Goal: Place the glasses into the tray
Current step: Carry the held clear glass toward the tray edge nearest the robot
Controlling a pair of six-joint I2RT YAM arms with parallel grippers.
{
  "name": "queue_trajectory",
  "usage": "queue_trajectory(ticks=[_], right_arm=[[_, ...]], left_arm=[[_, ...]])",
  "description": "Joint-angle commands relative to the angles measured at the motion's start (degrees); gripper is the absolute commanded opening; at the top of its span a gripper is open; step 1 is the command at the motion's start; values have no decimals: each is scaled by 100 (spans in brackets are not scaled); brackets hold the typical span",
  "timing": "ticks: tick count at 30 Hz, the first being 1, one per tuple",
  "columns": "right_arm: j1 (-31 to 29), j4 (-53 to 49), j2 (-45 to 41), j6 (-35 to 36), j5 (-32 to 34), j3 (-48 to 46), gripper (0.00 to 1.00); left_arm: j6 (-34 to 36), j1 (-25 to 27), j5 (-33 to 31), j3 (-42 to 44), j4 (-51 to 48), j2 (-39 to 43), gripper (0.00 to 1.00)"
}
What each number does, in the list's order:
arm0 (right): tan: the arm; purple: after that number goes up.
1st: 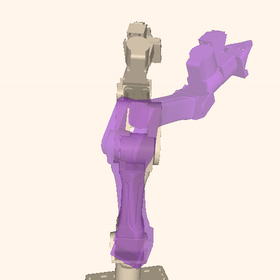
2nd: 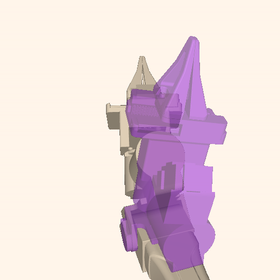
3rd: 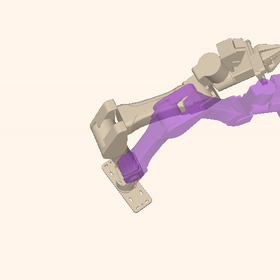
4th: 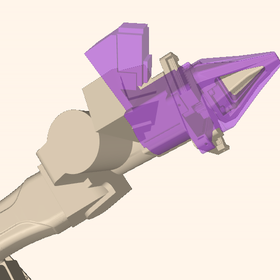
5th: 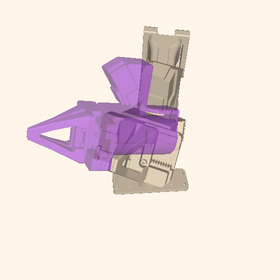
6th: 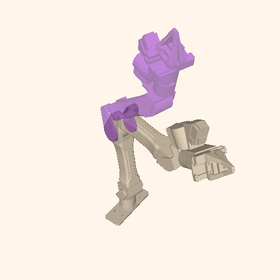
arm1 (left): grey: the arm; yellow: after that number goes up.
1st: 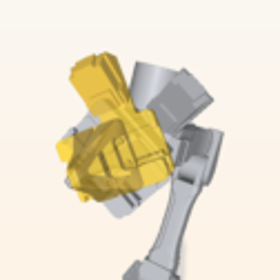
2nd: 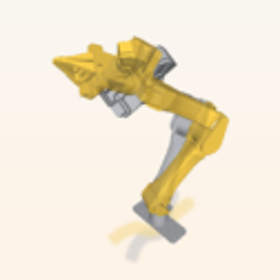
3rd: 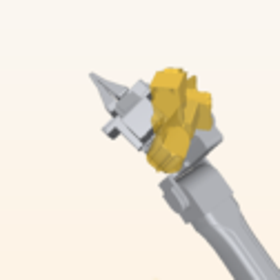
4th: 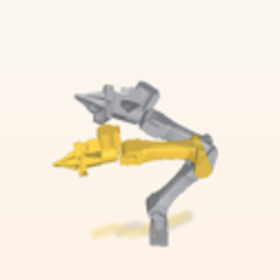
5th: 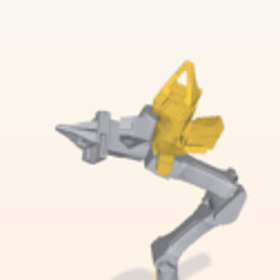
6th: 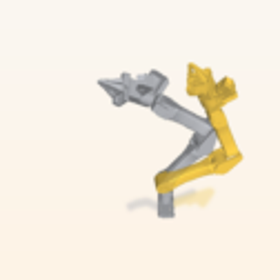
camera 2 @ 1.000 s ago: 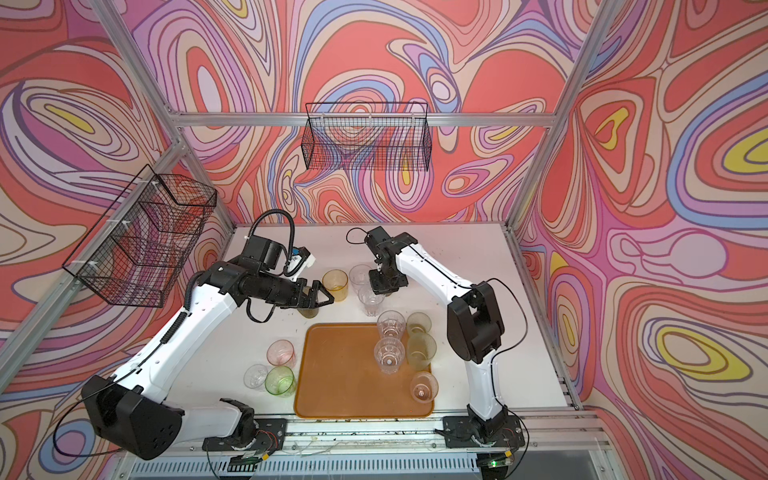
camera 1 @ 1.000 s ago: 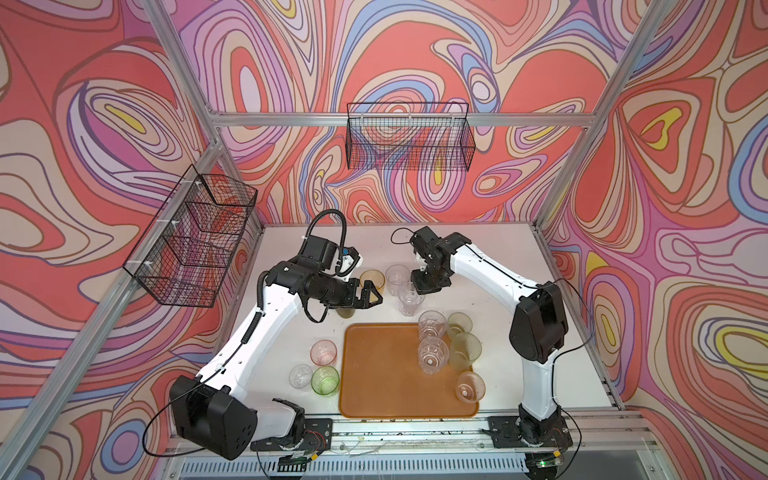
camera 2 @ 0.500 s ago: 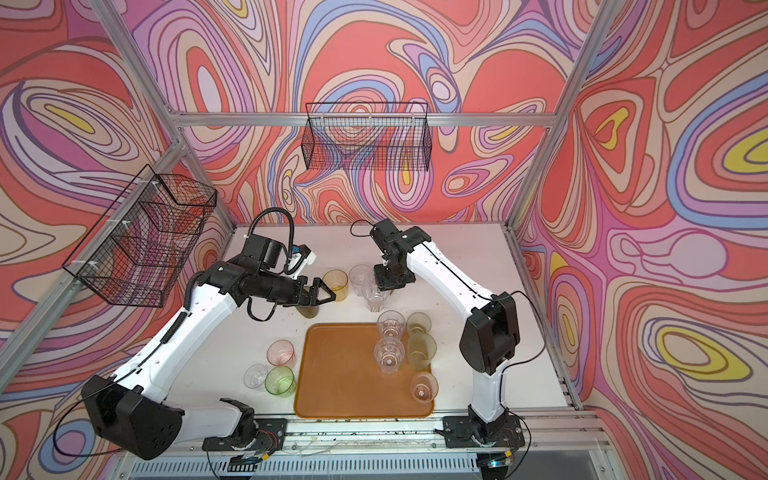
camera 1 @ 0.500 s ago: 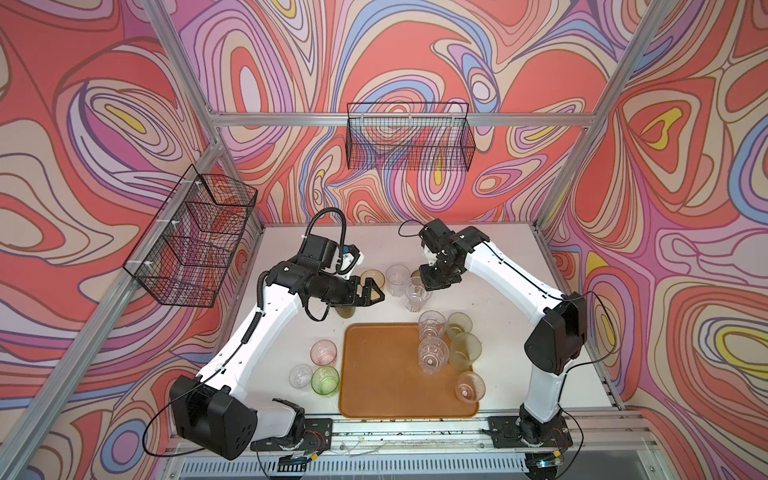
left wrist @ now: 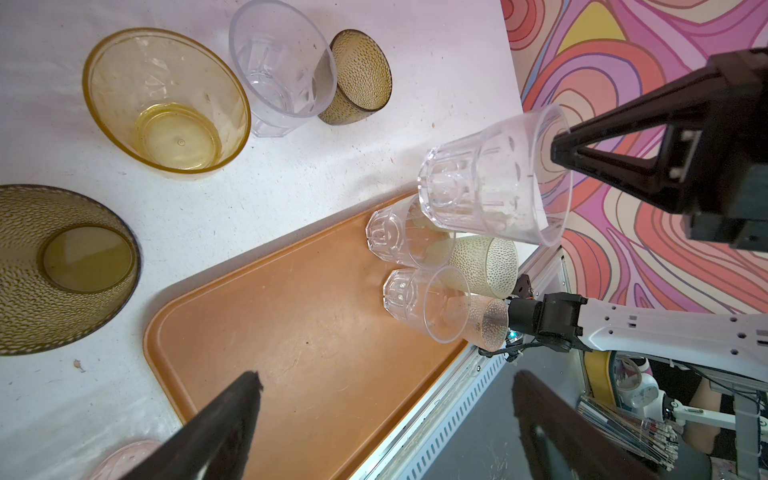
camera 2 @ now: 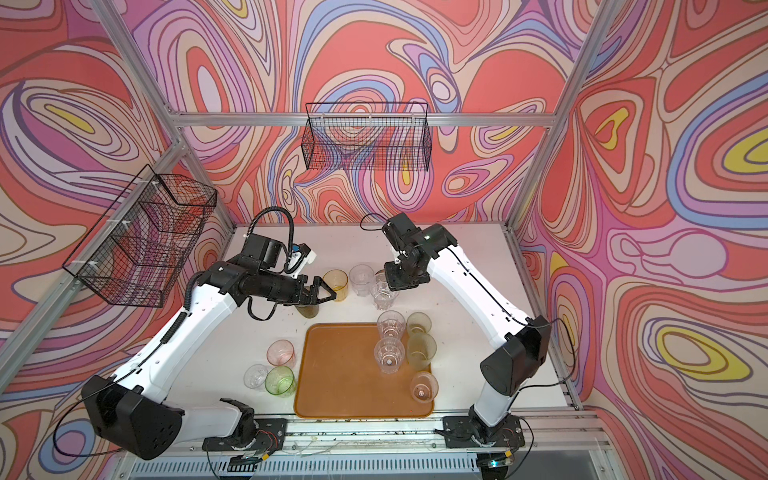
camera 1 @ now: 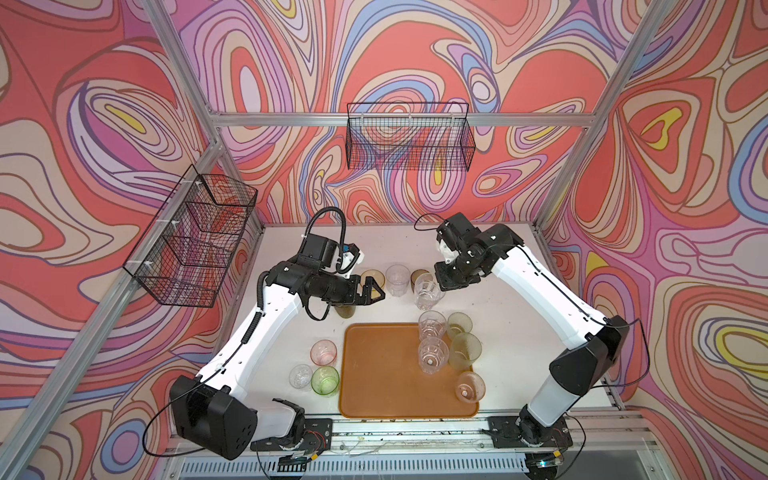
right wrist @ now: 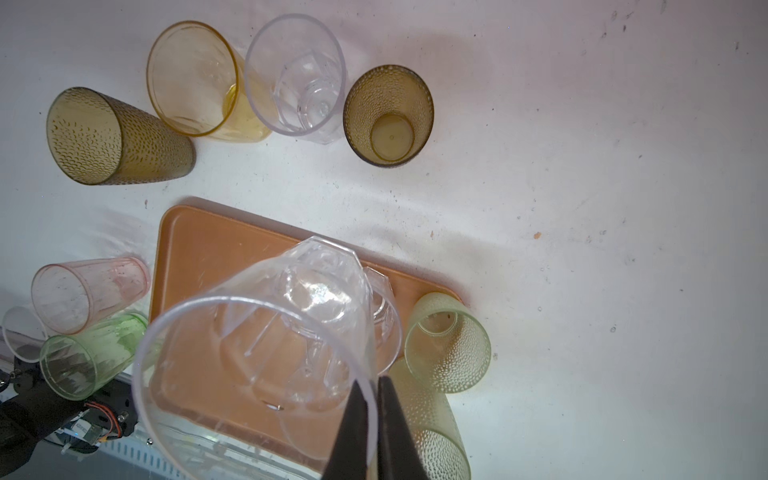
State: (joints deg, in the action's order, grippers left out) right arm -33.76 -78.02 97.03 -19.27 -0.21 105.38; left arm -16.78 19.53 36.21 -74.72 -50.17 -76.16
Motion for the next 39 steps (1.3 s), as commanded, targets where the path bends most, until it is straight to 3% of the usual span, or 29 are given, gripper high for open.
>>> queue_trajectory(ticks=[1,20,39], right_arm=[[-85,-201,-203,-136,138,-56,0],[-702,-525,-928,-895,374,-640,0],[-1738,-891,-1489,-2317,537,-1211,0]], left_arm=[[-36,18,53,-79,87,43,97],[-12,22,57,-3,71,75,97],[-28,32,88,-233,83,-64,97]])
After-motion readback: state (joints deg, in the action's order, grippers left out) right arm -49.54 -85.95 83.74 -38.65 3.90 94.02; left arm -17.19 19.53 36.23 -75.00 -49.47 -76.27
